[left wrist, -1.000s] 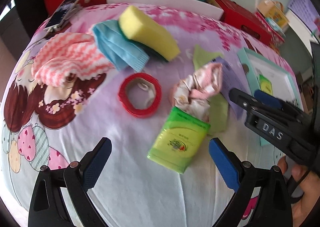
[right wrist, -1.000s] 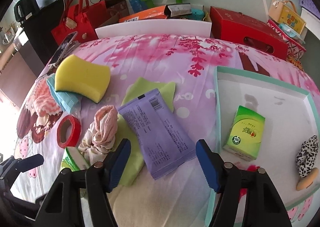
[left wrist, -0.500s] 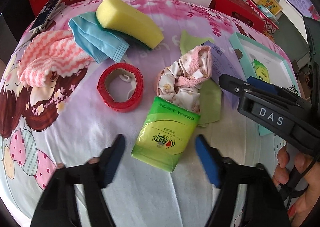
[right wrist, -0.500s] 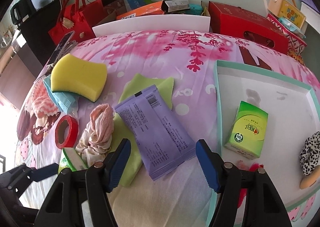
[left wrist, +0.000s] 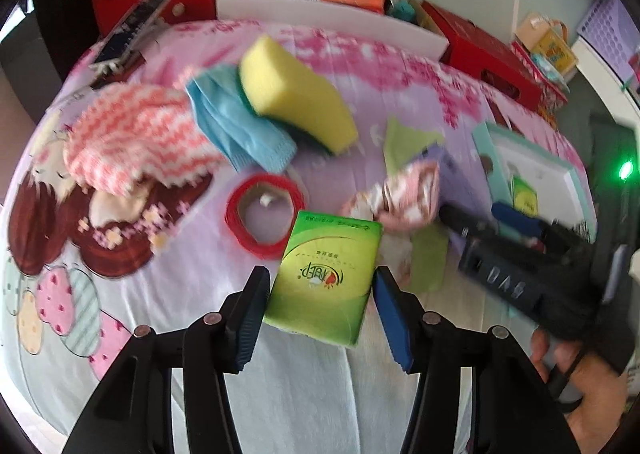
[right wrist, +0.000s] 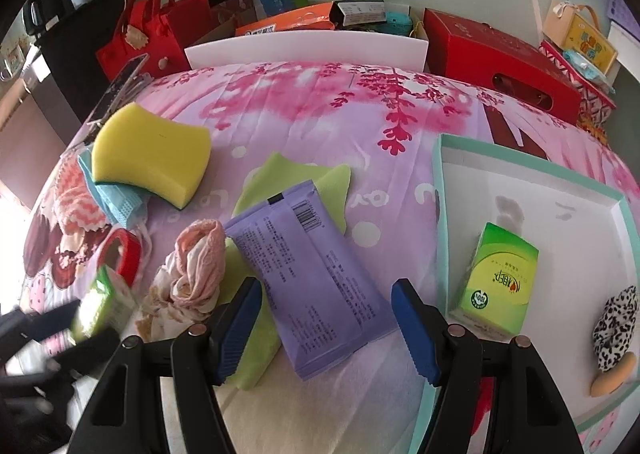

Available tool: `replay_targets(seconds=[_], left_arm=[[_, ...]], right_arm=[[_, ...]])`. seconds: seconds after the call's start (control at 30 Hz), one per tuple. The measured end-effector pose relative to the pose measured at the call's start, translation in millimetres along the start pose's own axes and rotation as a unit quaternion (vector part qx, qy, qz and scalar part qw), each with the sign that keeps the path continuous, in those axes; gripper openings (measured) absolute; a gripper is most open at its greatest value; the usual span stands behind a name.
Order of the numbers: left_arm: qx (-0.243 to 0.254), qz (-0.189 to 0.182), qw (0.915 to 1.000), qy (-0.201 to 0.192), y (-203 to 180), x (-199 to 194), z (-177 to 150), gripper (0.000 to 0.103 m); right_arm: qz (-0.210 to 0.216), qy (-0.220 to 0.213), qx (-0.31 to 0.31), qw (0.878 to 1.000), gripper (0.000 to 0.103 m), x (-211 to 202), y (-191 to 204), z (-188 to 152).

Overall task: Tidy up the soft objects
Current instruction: 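Grasp the green tissue pack with the left tool while the right tool grasps the purple packet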

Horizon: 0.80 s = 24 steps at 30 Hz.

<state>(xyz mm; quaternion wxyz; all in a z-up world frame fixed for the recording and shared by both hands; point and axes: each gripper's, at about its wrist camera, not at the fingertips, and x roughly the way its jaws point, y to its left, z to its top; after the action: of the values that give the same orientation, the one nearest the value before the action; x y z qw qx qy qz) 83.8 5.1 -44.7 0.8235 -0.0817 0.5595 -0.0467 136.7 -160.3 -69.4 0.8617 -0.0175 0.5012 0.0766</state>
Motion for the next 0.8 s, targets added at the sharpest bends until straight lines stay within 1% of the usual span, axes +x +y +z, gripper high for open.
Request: replay_targets(seconds=[0.1,0.13,0.17,0.23,0.3,0.43,0.57,0.67,0.8], left_arm=[[-0.011,0.007,0.9998,-0.014,0.5,-9.4,11.3,0.053],[-0.014,0.009,0.9997,-0.017,0.5,-11.8,15.4,0.047],[-0.017,0.012,0.9996,-0.020,0.1,-14.1,20.2,0.046],[-0.018,0.024,0.9992,-0.027,-2.3,-18.8,28.5,0.046],[-0.017,0.045,0.9984,-0.030,-3.5,-23.3,36.6,0.046],[-0.006,0.071,0.9969,-0.032,-8.0,-19.4,49.7,0.044],[-0.004,0.071,0.9973,-0.017,-2.2,-13.0,40.6,0.044],[-0.018,0.055,0.9983,-0.008,5.1,-9.0,34.2,0.044],[-0.020,0.051,0.9984,-0.009,5.6,-9.3,31.9,0.044]], right_arm=[[-0.004,0.002,-0.007,1.000,0.071,2.4,3.0,2.4],[-0.005,0.002,-0.011,1.000,0.071,3.0,4.8,3.2],[-0.007,0.002,-0.015,1.000,0.071,3.8,6.3,3.8],[-0.012,0.005,-0.022,1.000,0.071,6.3,8.3,4.8],[-0.017,0.007,-0.027,0.999,0.071,9.0,9.6,5.1],[-0.022,0.019,-0.036,0.999,0.072,16.0,11.3,3.3],[-0.022,0.024,-0.027,0.999,0.072,19.7,9.0,4.0],[-0.018,0.026,-0.020,0.999,0.071,20.1,7.3,4.1],[-0.007,0.029,-0.009,1.000,0.064,19.9,4.9,3.6]])
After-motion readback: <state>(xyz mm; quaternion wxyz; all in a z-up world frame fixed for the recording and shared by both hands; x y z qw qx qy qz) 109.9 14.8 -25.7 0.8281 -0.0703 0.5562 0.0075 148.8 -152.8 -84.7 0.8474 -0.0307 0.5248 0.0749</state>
